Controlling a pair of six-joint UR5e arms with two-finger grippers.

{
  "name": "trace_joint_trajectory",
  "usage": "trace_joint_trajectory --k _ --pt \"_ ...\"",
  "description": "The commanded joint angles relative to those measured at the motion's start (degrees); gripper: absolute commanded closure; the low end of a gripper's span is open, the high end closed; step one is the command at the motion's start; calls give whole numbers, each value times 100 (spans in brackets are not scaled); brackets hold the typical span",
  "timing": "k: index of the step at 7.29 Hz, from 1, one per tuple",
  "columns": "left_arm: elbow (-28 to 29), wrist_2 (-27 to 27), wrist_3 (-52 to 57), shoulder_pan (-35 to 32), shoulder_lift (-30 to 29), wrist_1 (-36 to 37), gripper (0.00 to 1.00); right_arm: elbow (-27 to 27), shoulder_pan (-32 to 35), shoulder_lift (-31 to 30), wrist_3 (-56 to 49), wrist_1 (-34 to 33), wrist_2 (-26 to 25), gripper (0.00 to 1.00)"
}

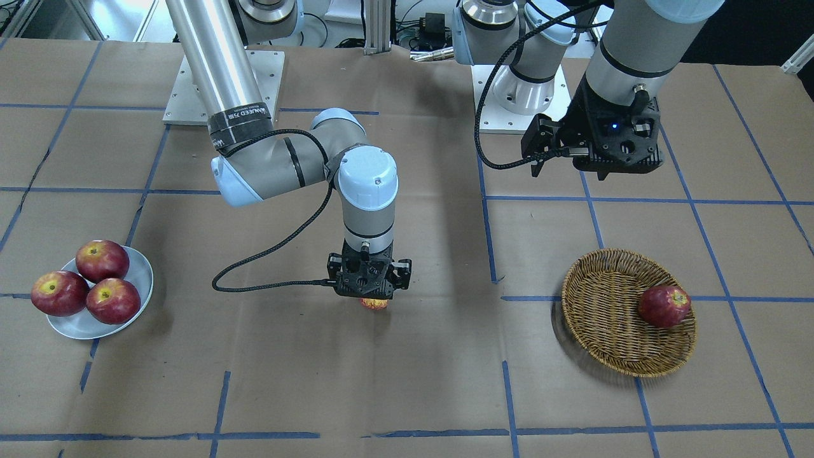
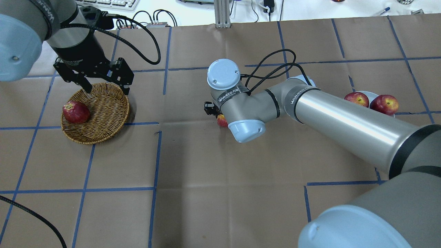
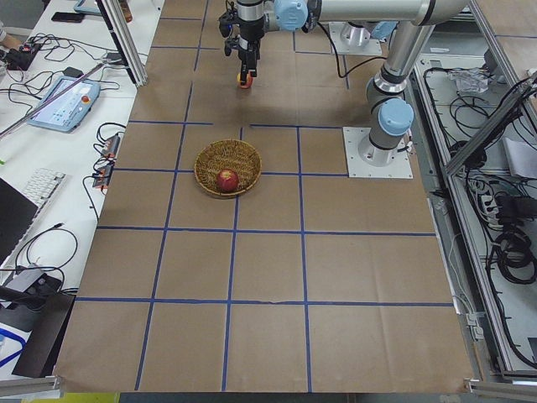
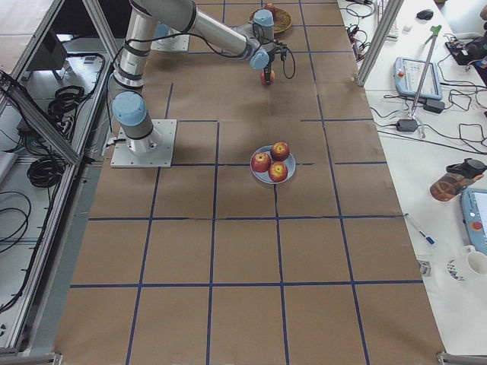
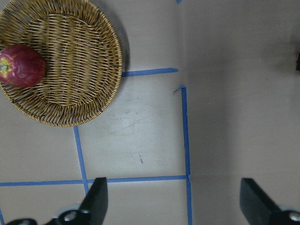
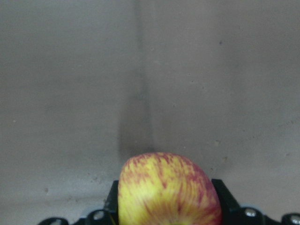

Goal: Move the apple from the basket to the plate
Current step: 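Reach the right gripper to the apple at table center and grasp it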

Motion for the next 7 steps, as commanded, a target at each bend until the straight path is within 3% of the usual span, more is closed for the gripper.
trace_joint_trajectory --k 1,4,6,7 --pt "27 0 1 4 3 1 1 -28 -7 -11 -4 -9 -2 40" --pt "28 0 1 4 3 1 1 -238 -86 -194 -74 113 -1 47" --pt "19 0 -16 4 -24 1 1 -686 -374 -877 -519 1653 7 47" --pt "19 0 -8 4 -15 1 1 -662 -837 -1247 -975 2131 7 47"
